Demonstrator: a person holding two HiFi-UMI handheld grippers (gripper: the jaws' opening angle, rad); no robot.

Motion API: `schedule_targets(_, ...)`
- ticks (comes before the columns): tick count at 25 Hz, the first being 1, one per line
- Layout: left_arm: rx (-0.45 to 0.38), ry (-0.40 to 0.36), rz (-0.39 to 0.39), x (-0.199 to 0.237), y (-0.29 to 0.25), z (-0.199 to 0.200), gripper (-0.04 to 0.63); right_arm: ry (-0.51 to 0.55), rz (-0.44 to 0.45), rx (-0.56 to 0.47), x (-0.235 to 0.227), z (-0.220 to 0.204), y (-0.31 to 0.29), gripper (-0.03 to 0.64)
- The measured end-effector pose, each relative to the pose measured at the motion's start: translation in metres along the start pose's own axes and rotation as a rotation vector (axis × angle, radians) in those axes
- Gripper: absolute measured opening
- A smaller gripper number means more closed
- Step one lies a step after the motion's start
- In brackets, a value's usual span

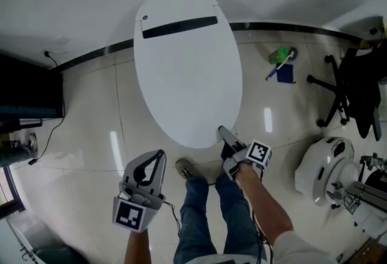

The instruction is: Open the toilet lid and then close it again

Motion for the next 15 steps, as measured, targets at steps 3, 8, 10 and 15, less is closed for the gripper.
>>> schedule_targets(3,-0.009,-0.022,0.0,0.004,0.014,0.032,0.003,-0.036,-0.016,-0.017,0.041,0.007,0.015,0.244)
schedule_targets(8,-0.045,-0.064,-0.015,0.003,0.037,0.098,0.003,-0.136,-0.059,-0.062,0.115,0.026,0.032,0.23)
schedule_targets(10,-0.065,-0.077,-0.02,0.003,0.046,0.123,0.003,-0.163,-0.075,-0.074,0.142,0.035,0.033,0.228)
schedule_targets(15,-0.097,-0.102,-0.021,0.015,0.06,0.162,0.003,-0.201,-0.109,-0.108,0.173,0.046,0.032,0.225)
Point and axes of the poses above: the fingertips, and each gripper's own axes: y backward along the fingers, x to its left, z out of its top, the point moved 6 cm from there along y, backward along the fingers, and after that the axes turned 10 degrees about y, right-handed, at the moved point
